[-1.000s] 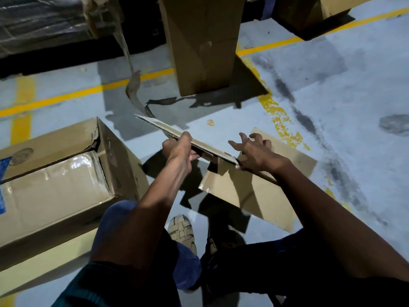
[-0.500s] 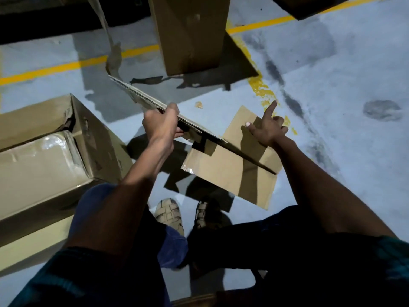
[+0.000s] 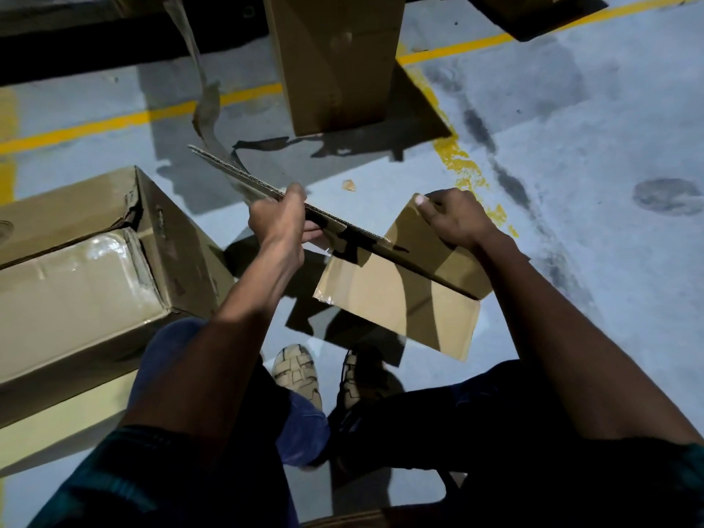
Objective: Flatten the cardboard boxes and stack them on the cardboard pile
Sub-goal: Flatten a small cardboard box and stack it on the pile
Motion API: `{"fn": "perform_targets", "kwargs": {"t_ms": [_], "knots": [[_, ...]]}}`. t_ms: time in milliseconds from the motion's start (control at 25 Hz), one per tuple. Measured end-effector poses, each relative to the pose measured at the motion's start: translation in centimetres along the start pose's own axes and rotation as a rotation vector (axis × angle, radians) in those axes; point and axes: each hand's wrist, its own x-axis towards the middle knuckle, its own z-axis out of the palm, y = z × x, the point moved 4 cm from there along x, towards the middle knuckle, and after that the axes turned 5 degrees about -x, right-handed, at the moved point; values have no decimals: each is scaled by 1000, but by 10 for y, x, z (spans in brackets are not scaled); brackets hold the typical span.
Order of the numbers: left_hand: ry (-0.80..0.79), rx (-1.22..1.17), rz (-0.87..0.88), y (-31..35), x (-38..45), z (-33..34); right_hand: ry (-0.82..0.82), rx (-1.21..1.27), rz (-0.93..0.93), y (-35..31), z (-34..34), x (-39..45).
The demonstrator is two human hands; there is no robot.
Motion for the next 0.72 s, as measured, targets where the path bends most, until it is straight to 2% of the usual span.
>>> {"fn": "perform_targets", "kwargs": {"t_ms": [280,480,560,720], "knots": [[-26,-104,-62,-7,2,4,-144,-63,-203,-60,17,-21],[-79,-98,-75,-13,-5,12,-7,-346,-352,-85,46,-18],[-100,-54,-60,-14,-7,14,59,-351,-317,-84,42,-15],[-193,7,79,-8,-9,19,115,-289,-310,-80,23,-12]]}}
